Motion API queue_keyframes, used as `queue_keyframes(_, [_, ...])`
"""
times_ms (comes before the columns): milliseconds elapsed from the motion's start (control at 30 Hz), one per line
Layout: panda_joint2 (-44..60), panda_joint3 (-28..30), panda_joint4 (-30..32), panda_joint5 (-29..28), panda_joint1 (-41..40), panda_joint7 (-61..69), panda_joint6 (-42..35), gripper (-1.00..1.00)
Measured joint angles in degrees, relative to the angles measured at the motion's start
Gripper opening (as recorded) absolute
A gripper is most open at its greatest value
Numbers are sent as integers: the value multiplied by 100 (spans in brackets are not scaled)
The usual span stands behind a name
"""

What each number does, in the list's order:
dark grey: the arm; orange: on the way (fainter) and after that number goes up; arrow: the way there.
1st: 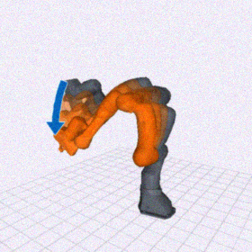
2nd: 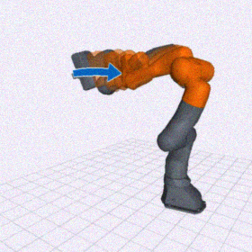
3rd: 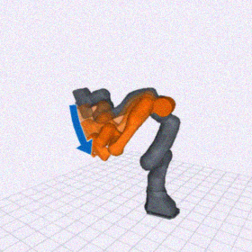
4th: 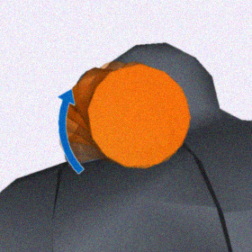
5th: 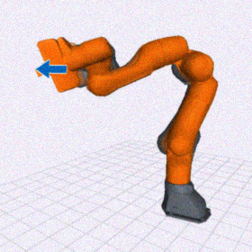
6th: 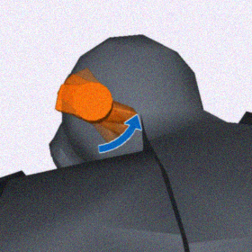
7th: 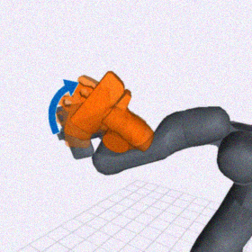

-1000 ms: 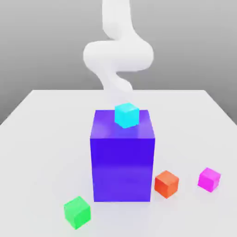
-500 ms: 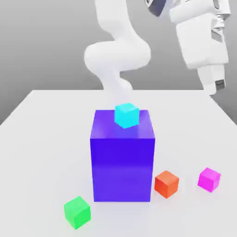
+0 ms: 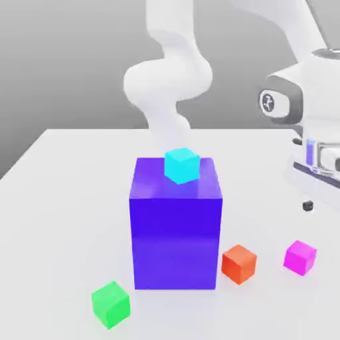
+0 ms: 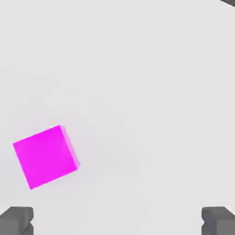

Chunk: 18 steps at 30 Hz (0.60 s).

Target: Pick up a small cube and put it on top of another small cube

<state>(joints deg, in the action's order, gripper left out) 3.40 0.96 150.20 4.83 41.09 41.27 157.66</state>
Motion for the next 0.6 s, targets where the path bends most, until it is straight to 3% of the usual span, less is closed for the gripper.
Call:
queue_keyframes(133, [569, -65, 149, -444, 144, 467, 364, 0])
queue_keyframes(300, [1586, -68, -15, -496, 167, 532, 1170, 0])
queue_keyframes(333, [1705, -90, -38, -499, 144, 532, 1261, -100])
queue_keyframes(600, [1542, -68, -6, -525, 162, 517, 1127, -100])
